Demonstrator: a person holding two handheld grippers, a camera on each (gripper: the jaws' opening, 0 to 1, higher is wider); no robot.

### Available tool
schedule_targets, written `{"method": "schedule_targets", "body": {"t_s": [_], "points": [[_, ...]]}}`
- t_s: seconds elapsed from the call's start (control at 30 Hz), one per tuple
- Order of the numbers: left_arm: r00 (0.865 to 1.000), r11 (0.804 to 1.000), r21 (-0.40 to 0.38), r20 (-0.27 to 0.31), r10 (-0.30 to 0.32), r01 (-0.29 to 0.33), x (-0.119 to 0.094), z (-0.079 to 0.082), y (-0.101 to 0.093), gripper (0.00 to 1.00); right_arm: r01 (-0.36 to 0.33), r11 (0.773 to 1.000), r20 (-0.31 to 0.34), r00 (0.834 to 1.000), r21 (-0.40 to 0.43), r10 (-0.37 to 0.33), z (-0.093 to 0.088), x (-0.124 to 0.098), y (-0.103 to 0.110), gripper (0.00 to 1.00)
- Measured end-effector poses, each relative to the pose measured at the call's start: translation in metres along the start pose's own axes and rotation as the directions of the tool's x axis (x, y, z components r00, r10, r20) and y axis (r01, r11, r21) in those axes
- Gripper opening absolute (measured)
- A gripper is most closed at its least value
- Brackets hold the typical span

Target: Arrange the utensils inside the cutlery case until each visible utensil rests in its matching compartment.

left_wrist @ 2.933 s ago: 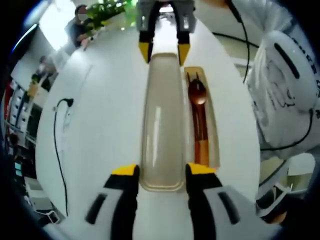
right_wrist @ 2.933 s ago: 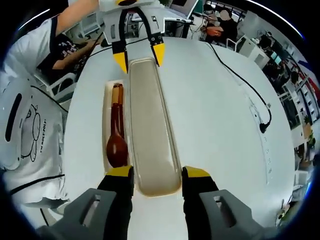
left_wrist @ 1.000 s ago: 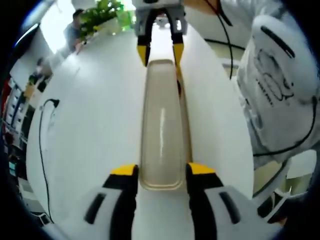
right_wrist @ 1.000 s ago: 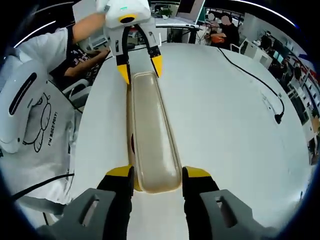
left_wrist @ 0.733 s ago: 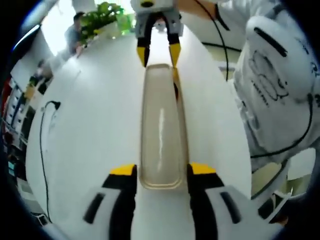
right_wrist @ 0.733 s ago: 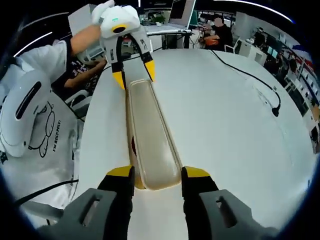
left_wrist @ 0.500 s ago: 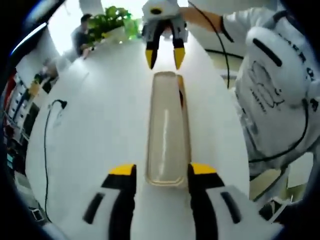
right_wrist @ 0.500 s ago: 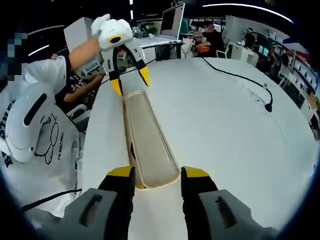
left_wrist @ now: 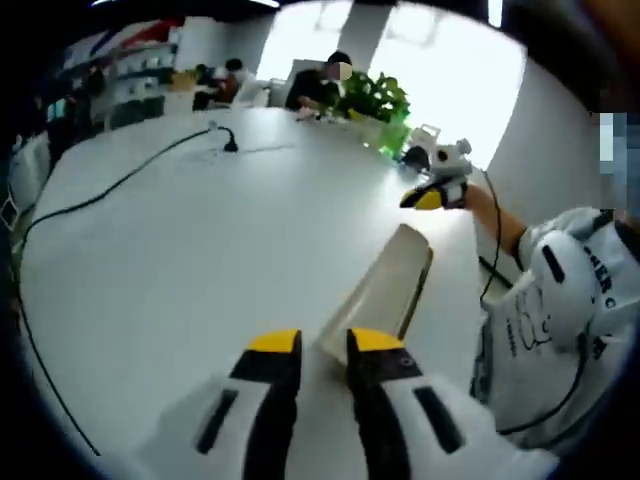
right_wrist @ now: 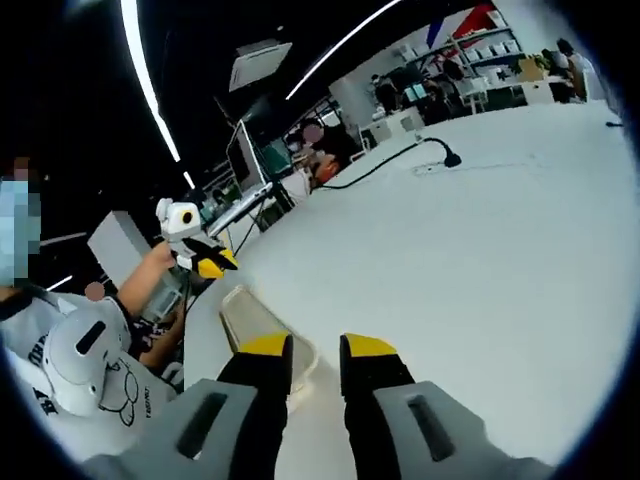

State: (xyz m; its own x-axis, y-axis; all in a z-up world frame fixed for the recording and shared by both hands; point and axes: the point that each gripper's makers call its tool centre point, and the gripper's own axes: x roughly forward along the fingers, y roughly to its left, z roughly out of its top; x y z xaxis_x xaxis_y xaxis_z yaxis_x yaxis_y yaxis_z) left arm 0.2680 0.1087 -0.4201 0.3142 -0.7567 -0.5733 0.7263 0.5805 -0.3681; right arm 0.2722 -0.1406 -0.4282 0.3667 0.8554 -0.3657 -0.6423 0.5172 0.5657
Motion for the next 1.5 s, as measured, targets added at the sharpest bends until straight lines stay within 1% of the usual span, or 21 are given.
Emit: {"method": "schedule_targets", "body": {"t_s": [0.07,0.13,0.17,0.2,0.23,0.27,0.37,0.4,0.5,0.57,0.73,0.83,0.9,0.93,1.1,1.17,1.23,1.3,1.37,1.47,1.5], "points": [[0.999,0.997,-0.067,0.019,-0.032,0.033,0.002,-0.004,-0.002,0.14,-0.015,0.999,-0.010,1.000,0.040,0.015,-0.006,0.001,-0.001,0.17],[0.996,0.988,-0.138,0.067,-0.065,0.074,0.004,-0.003,-0.004,0.14,-0.020,0.998,-0.028,0.999,0.064,0.022,-0.013,0.003,-0.002,0.18],[0.992,0.978,-0.183,0.092,-0.086,0.102,0.005,-0.002,-0.006,0.14,-0.020,0.997,-0.037,0.999,0.073,0.023,-0.016,0.004,-0.002,0.19],[0.990,0.970,-0.213,0.097,-0.099,0.118,0.005,-0.003,-0.008,0.14,-0.022,0.997,-0.038,0.999,0.076,0.025,-0.018,0.005,-0.002,0.19],[0.985,0.963,-0.222,0.121,-0.126,0.151,0.006,-0.003,-0.011,0.14,-0.028,0.996,-0.043,0.999,0.086,0.031,-0.020,0.005,-0.001,0.20],[0.983,0.955,-0.245,0.121,-0.138,0.164,0.008,-0.005,-0.014,0.14,-0.042,0.994,-0.044,0.998,0.105,0.047,-0.022,0.005,0.001,0.21],[0.984,0.957,-0.240,0.112,-0.138,0.162,0.014,-0.011,-0.018,0.14,-0.116,0.975,-0.022,0.992,0.190,0.123,-0.022,0.006,0.010,0.21],[0.984,0.957,-0.240,0.109,-0.140,0.162,0.016,-0.013,-0.020,0.14,-0.126,0.969,-0.023,0.991,0.213,0.134,-0.024,0.007,0.011,0.21],[0.980,0.948,-0.254,0.108,-0.169,0.191,0.019,-0.014,-0.024,0.14,-0.120,0.967,-0.037,0.991,0.225,0.132,-0.028,0.010,0.006,0.20],[0.979,0.948,-0.252,0.106,-0.172,0.194,0.020,-0.014,-0.027,0.14,-0.131,0.961,-0.037,0.989,0.243,0.144,-0.029,0.012,0.006,0.19],[0.976,0.945,-0.252,0.114,-0.187,0.210,0.026,-0.017,-0.042,0.15,-0.148,0.958,-0.047,0.985,0.248,0.164,-0.030,0.013,0.011,0.11],[0.973,0.942,-0.254,0.123,-0.194,0.220,0.024,-0.016,-0.040,0.18,-0.151,0.956,-0.047,0.985,0.252,0.168,-0.029,0.013,0.013,0.10],[0.980,0.952,-0.239,0.103,-0.172,0.193,0.024,-0.020,-0.035,0.25,-0.148,0.957,-0.046,0.985,0.249,0.164,-0.029,0.012,0.013,0.09],[0.980,0.953,-0.236,0.097,-0.171,0.190,0.023,-0.021,-0.032,0.25,-0.147,0.958,-0.046,0.985,0.248,0.163,-0.030,0.012,0.013,0.09],[0.977,0.946,-0.249,0.092,-0.193,0.210,0.031,-0.021,-0.036,0.22,-0.140,0.962,-0.049,0.987,0.234,0.155,-0.030,0.012,0.015,0.09],[0.978,0.949,-0.237,0.081,-0.193,0.207,0.035,-0.022,-0.037,0.18,-0.140,0.963,-0.043,0.987,0.230,0.153,-0.029,0.012,0.015,0.08],[0.983,0.959,-0.218,0.071,-0.171,0.183,0.036,-0.022,-0.030,0.12,-0.133,0.964,-0.040,0.989,0.230,0.146,-0.029,0.012,0.015,0.08],[0.984,0.963,-0.203,0.064,-0.167,0.177,0.033,-0.022,-0.027,0.08,-0.138,0.958,-0.034,0.988,0.250,0.151,-0.028,0.011,0.016,0.07],[0.983,0.959,-0.217,0.073,-0.170,0.182,0.029,-0.019,-0.023,0.06,-0.151,0.952,-0.027,0.986,0.268,0.164,-0.028,0.010,0.019,0.05],[0.982,0.958,-0.219,0.084,-0.171,0.186,0.025,-0.016,-0.021,0.05,-0.160,0.951,-0.021,0.985,0.265,0.172,-0.026,0.010,0.023,0.03],[0.982,0.962,-0.205,0.092,-0.165,0.180,0.023,-0.015,-0.019,0.05,-0.161,0.951,-0.018,0.985,0.263,0.172,-0.025,0.011,0.024,0.03]]}}
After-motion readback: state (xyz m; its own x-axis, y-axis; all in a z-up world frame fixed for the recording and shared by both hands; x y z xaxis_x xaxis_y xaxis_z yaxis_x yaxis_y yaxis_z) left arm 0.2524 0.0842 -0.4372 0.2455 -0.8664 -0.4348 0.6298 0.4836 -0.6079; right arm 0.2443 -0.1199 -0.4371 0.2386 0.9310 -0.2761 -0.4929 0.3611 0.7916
